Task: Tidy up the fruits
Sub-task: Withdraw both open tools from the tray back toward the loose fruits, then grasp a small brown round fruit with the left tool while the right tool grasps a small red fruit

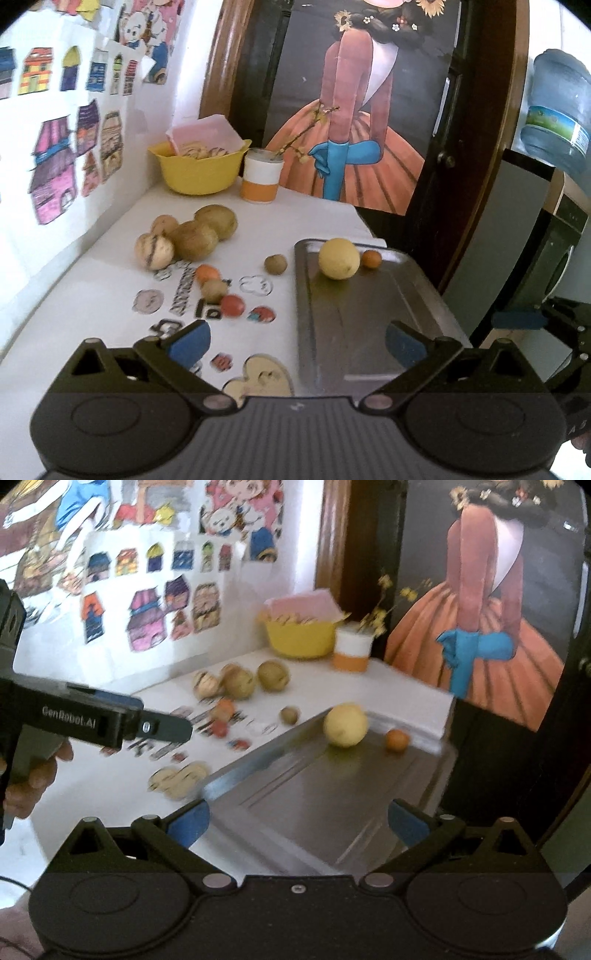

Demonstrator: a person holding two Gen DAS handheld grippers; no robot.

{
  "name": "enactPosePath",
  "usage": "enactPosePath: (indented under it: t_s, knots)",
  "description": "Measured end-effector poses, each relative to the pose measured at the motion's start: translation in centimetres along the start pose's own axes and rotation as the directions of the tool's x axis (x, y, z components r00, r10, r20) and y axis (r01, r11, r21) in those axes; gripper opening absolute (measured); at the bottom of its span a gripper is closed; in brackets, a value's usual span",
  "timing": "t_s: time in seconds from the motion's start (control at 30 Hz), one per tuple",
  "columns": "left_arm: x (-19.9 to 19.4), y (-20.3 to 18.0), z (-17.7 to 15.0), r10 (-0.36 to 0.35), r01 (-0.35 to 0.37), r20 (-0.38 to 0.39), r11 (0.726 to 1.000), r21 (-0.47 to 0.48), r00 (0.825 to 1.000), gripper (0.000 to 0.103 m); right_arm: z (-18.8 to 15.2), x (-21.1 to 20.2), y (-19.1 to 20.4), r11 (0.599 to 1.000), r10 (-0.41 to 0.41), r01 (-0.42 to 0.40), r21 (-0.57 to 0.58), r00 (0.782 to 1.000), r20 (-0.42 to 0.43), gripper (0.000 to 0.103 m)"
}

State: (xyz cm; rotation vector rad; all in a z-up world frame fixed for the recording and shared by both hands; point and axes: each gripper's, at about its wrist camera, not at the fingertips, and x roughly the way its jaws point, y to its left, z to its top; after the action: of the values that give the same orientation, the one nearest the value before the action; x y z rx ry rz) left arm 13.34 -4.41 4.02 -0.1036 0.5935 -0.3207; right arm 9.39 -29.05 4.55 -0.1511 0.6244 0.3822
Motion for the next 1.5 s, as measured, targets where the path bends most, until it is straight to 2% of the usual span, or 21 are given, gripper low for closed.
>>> enactPosePath:
  t_s: [0.23, 0.47, 0.77, 0.97, 1.2, 1.5]
  knots:
    - [-2.2, 2.2, -1.8, 0.046, -0.046, -0.042, 0.999, -0.014, 0.998, 0.102, -1.1, 0.8, 3.6, 0.999, 0.043, -0.044, -0.016, 0.997, -0.068, 0.102]
    - [-3.0, 5.1, -2.1, 0.131, -0.136, -0.083, 0.989, -0.057, 0.988, 0.102, -0.3, 2.3, 6.1, 0.994, 0.095, -0.097, -0.044, 0.994, -0.057, 0.102]
    - [-2.4, 7.4, -0.5, 0.195, -0.202, -0.087, 0.976, -0.079, 0.977, 0.102, 2.2, 5.1, 7.2, 0.984, 0.152, -0.156, -0.087, 0.987, -0.05, 0.102]
    - [-0.5, 8.0, 0.7, 0.2, -0.209, -0.098, 0.972, -0.105, 0.975, 0.102, 3.4, 7.2, 6.7, 0.977, 0.175, -0.178, -0.114, 0.984, -0.039, 0.102]
    - [3.0, 8.2, 2.2, 0.17, -0.183, -0.096, 0.973, -0.139, 0.981, 0.102, 4.1, 9.4, 5.9, 0.969, 0.157, -0.145, -0.201, 0.987, 0.045, 0.101]
    - [8.3, 8.7, 3.6, 0.124, -0.147, -0.134, 0.974, -0.175, 0.983, 0.102, 5.7, 13.9, 6.5, 0.943, 0.195, -0.184, -0.278, 0.981, 0.012, 0.091]
